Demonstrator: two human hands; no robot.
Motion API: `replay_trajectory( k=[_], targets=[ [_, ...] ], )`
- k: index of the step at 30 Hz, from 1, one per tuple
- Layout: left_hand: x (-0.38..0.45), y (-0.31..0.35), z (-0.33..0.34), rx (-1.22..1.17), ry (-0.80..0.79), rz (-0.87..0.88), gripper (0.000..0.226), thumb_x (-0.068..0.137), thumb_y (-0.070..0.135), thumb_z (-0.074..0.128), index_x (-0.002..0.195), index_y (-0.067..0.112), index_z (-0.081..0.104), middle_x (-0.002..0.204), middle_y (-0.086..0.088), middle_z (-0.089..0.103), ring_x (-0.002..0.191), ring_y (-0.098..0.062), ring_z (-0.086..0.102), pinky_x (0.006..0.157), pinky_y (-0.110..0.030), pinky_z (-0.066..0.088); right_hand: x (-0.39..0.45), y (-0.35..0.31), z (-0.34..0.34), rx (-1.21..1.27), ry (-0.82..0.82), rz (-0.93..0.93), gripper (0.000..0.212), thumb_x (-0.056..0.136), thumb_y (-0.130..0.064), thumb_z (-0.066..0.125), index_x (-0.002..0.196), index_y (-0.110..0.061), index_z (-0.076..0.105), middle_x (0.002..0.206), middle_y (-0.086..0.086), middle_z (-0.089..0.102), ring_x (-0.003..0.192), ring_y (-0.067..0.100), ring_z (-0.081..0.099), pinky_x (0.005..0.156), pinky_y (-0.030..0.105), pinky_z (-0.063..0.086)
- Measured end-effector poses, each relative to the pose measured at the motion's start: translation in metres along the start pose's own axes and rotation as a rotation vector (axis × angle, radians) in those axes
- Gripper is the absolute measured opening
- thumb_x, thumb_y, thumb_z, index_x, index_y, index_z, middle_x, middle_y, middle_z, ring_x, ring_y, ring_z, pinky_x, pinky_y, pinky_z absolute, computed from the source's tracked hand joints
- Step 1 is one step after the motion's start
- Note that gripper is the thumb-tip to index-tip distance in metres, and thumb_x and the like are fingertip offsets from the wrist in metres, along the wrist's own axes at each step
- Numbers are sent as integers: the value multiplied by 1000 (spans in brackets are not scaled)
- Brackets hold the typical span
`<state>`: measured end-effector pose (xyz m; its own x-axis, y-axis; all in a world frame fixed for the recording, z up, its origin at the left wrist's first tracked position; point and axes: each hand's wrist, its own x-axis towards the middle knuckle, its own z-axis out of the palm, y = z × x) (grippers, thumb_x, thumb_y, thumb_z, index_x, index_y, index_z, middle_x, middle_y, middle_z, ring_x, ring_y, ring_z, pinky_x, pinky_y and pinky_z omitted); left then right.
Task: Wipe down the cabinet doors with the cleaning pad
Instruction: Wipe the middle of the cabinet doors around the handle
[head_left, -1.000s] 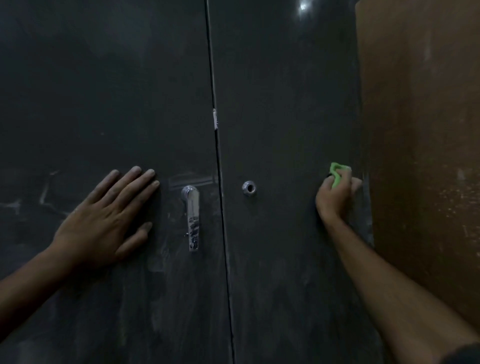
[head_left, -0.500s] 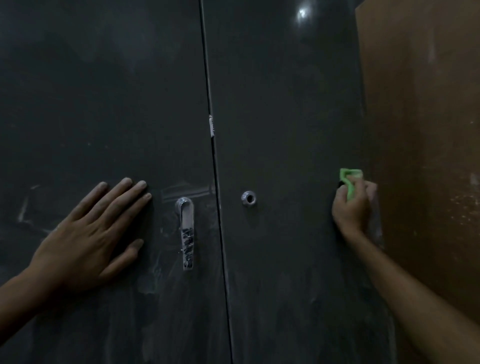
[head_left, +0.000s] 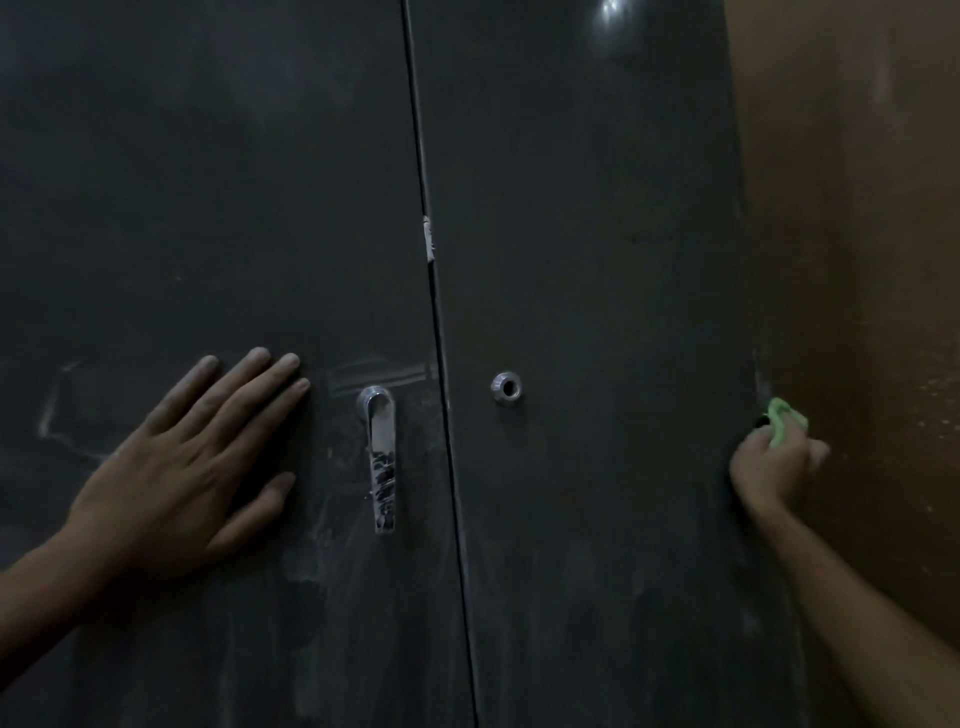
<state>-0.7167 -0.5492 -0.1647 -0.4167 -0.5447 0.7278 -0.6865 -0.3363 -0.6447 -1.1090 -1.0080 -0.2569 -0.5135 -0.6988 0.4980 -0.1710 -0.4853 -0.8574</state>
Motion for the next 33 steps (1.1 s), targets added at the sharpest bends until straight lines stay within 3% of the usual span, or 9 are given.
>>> replay_trajectory(
  k=[3, 7, 9, 13, 15, 21, 25, 29, 33],
  targets=[
    [2, 1, -3, 8, 3, -4, 81, 98, 54, 38, 164, 8, 27, 174, -10, 19, 161, -30, 19, 129, -57, 15, 18, -35, 3, 89, -20, 138, 28, 102, -23, 48, 126, -9, 54, 135, 26, 44, 116, 40, 53, 104, 38, 37],
    [1, 2, -4, 13, -10, -1, 81, 99, 54, 37, 164, 7, 28, 174, -11, 19, 161, -31, 19, 128, -59, 18, -44, -54, 19, 123, -17, -420, 31, 99, -14, 57, 130, -9, 62, 120, 20, 45, 94, 10, 44, 85, 20, 37],
    [1, 2, -7, 17, -18, -5, 81, 98, 53, 39, 164, 6, 27, 174, -11, 18, 161, -31, 18, 128, -59, 19, -68, -36, 17, 115, -46, -475, 33, 99, -13, 58, 130, -9, 63, 120, 18, 46, 92, 10, 44, 80, 18, 36],
    [1, 4, -9, 23, -40, -11, 82, 99, 53, 39, 164, 6, 26, 175, -11, 16, 162, -30, 16, 129, -58, 19, -15, -56, 4, 134, 69, -15, 38, 102, -25, 46, 135, -10, 57, 130, 23, 47, 111, 35, 53, 96, 37, 39],
    [2, 5, -10, 29, -42, -13, 82, 99, 53, 38, 164, 6, 25, 175, -11, 16, 162, -30, 16, 129, -58, 18, 19, -83, 3, 117, -3, 116, 45, 103, -29, 40, 140, -7, 51, 140, 24, 46, 125, 37, 50, 107, 41, 35],
    [0, 4, -7, 44, -32, -10, 81, 100, 53, 37, 165, 7, 25, 175, -10, 16, 162, -29, 15, 131, -54, 14, -20, -72, 8, 27, -9, -459, 32, 99, -12, 56, 129, -7, 66, 120, 23, 55, 102, 28, 52, 87, 34, 41],
    [1, 4, -7, 47, -31, -15, 81, 100, 53, 38, 165, 7, 25, 175, -11, 16, 162, -29, 15, 130, -54, 15, 6, -71, 8, 68, 62, -17, 36, 101, -14, 48, 132, -3, 63, 128, 29, 50, 117, 41, 51, 104, 33, 36],
    [-1, 4, -6, 54, -44, -17, 81, 100, 54, 37, 165, 8, 23, 175, -10, 15, 162, -28, 14, 130, -54, 14, -55, -106, 20, 122, 8, -472, 30, 100, -18, 54, 124, -3, 66, 122, 26, 53, 108, 40, 56, 93, 36, 44],
    [0, 4, -8, 57, -58, -26, 81, 100, 53, 37, 165, 7, 24, 175, -10, 15, 162, -28, 14, 130, -55, 16, -132, -58, 16, 75, -173, -995, 33, 97, -24, 56, 129, -18, 61, 129, 19, 52, 107, 37, 53, 94, 44, 46]
  ],
)
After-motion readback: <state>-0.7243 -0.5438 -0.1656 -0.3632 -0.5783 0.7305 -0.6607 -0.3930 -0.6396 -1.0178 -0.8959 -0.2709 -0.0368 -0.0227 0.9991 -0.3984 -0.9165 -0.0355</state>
